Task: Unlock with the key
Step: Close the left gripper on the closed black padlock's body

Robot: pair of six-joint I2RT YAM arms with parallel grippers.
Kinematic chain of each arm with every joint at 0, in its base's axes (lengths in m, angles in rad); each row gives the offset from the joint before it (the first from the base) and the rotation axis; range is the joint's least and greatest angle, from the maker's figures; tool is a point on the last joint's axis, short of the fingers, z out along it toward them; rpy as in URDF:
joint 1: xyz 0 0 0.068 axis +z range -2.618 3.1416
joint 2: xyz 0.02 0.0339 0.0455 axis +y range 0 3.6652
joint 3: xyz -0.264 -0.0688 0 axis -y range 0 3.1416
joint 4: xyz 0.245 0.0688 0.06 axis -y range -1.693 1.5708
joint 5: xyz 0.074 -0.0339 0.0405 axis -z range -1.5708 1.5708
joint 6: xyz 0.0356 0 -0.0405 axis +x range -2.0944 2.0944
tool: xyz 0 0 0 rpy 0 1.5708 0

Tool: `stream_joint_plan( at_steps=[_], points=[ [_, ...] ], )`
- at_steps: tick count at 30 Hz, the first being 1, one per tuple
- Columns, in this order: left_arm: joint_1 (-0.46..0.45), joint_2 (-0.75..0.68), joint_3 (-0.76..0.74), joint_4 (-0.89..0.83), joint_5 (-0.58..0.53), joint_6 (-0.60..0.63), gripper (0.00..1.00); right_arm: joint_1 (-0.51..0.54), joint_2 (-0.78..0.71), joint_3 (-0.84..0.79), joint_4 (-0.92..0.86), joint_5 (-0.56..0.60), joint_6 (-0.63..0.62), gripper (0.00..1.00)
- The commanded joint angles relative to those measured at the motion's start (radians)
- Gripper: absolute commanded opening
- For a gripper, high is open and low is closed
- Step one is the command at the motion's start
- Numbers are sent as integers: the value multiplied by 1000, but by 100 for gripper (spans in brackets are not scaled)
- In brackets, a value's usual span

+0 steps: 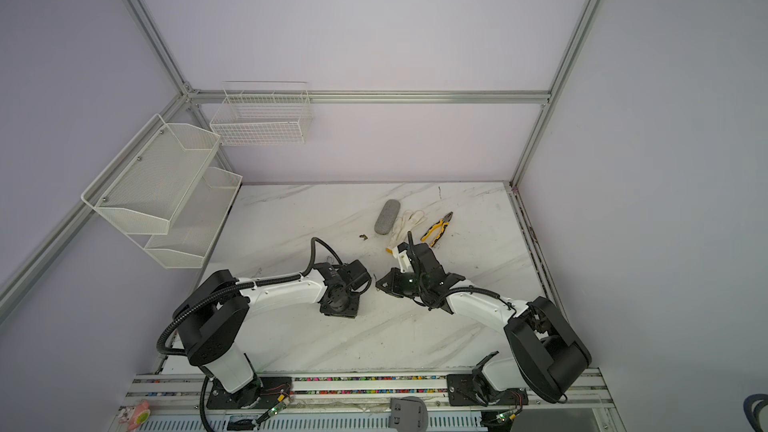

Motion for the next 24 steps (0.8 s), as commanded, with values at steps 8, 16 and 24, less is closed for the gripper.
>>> stream_joint_plan(
  at_steps=[8, 16, 24],
  points=[
    [-11, 38, 68, -37, -30, -36, 40, 0, 22, -3, 23, -17, 10, 0],
    [-10, 61, 74, -38, -42, -45, 38, 0, 22, -5, 32, -20, 14, 0],
    [-11, 74, 72, -34, -45, -47, 38, 0, 12, -4, 32, -19, 12, 0]
  ],
)
